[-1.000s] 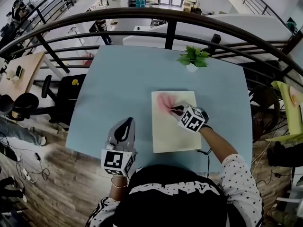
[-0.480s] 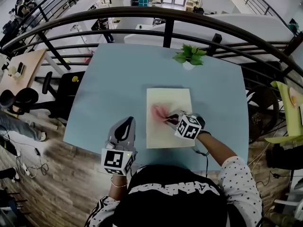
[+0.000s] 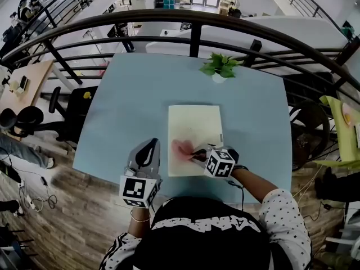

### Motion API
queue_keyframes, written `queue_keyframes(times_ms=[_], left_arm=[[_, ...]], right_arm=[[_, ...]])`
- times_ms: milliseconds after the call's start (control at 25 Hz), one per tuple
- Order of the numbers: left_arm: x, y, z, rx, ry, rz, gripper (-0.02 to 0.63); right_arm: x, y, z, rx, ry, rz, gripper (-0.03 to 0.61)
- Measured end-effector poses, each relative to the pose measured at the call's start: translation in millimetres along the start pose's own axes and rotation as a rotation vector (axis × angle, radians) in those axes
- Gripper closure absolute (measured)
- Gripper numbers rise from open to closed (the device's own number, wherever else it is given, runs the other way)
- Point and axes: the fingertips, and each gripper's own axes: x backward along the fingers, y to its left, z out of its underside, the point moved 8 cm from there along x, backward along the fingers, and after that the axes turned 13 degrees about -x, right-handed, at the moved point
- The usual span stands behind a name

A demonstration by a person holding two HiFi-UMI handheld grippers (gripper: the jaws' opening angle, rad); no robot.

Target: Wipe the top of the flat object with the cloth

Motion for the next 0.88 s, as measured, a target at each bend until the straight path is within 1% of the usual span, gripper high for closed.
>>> queue_keyframes(times_ms=[360, 720, 800, 880], left_arm=[[-5.5, -11.2, -5.8, -0.010, 0.003, 0.001, 0.614], [-10.2, -19.7, -11.9, -0.026, 0.007, -0.007, 0.614], [-12.5, -22.2, -15.1, -0.030, 0.008, -0.011, 0.614], [-14.6, -24.4, -18.7, -0.034, 0.009, -0.015, 0.614]], right_arm=[[8.4, 26.4, 8.2, -0.005, -0.027, -0.086, 0.560], [13.0, 31.4, 15.0, -0.023, -0.056, -0.175, 0.558], [16.0, 29.3, 18.5, -0.050, -0.068, -0.223, 0.558], [21.2, 23.1, 22.0, -0.118, -0.089, -0.282, 0.558]])
